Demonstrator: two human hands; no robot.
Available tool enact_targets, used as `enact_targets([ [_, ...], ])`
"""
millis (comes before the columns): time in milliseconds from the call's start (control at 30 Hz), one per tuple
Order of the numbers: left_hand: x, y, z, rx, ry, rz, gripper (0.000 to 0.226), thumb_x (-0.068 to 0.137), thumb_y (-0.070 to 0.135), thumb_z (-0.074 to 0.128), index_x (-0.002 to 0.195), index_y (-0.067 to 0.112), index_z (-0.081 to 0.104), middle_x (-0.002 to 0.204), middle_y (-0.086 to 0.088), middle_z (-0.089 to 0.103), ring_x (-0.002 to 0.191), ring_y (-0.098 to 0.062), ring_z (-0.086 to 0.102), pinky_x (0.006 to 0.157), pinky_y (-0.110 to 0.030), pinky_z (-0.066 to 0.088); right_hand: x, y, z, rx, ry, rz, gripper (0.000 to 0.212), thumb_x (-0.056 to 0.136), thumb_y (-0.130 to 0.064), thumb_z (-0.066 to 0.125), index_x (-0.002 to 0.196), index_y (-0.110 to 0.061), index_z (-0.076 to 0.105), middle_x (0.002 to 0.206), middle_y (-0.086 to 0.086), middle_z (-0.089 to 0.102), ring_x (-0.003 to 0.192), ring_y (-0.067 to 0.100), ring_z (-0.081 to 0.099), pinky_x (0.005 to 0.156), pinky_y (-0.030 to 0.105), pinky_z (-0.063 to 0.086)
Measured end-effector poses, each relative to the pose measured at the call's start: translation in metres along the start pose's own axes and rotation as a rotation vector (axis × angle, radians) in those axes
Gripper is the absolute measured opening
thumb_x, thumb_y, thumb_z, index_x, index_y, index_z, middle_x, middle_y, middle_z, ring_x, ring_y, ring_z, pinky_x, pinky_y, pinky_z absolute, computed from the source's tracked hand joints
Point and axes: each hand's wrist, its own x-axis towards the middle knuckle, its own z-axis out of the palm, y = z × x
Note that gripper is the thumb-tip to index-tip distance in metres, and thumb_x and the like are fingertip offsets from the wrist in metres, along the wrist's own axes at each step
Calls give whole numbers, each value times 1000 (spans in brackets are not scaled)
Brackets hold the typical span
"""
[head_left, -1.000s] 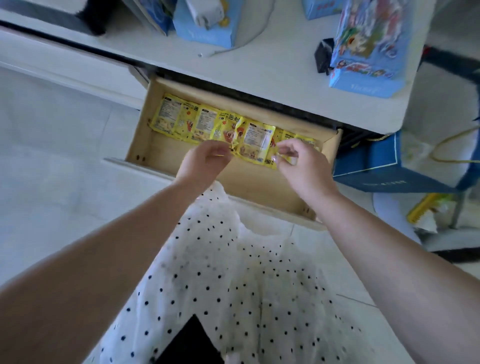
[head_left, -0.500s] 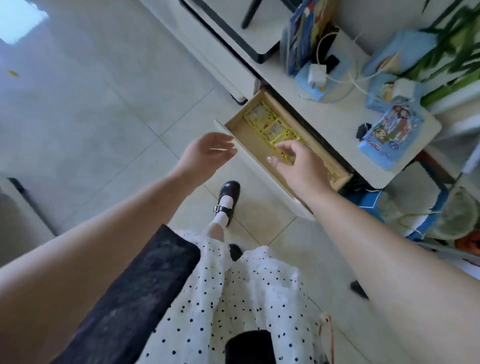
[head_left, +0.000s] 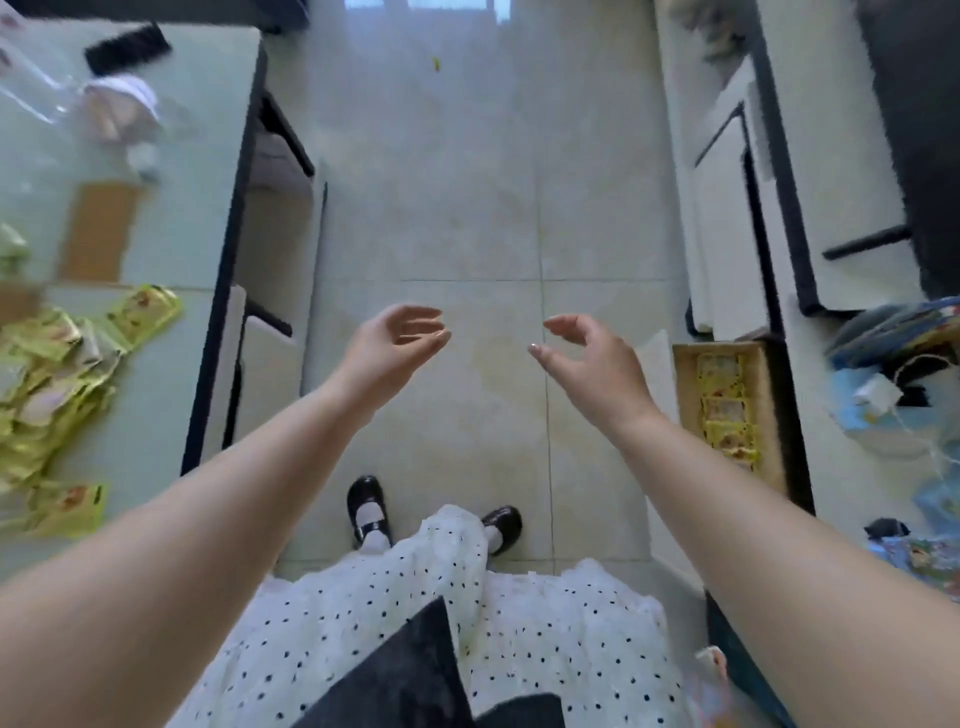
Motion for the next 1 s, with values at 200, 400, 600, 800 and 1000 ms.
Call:
enact_targets([
  [200,-43,-50,-133,-162,236,-37,28,88,12,64,116,7,59,106,-6,65,89,-7,62,63,-3,46,5,-111,102,-120,-182,-192,37,85,-32,68,117,-16,61,122,1,63,115,13,57,89,19,37],
  [400,-99,-121,-268,-303,457,-108,27,87,14,65,114,12,60,104,-3,66,84,1,61,79,-19,49,-9,-211,223,-232,-344,-356,39,84,-35,69,118,-18,61,121,-1,63,115,12,57,86,18,37],
  [600,-137,-194,-360,-453,648,-205,24,87,19,66,110,16,61,95,9,64,85,-3,59,75,-20,44,-24,-273,324,-346,-497,-435,41,83,-31,71,119,-16,61,121,2,63,116,14,56,95,24,41],
  [800,-146,-237,-403,-618,804,-303,17,89,13,63,106,15,59,89,5,62,83,-9,59,61,-14,46,-4,-316,391,-483,-617,-487,41,84,-34,69,121,-20,60,123,-1,62,117,13,56,94,24,41],
  [1000,-100,-264,-452,-707,932,-419,14,88,15,64,89,28,59,88,8,62,82,-8,58,60,-18,46,62,-362,458,-527,-708,-529,41,83,-33,70,120,-17,61,122,-2,63,115,14,57,87,21,38],
])
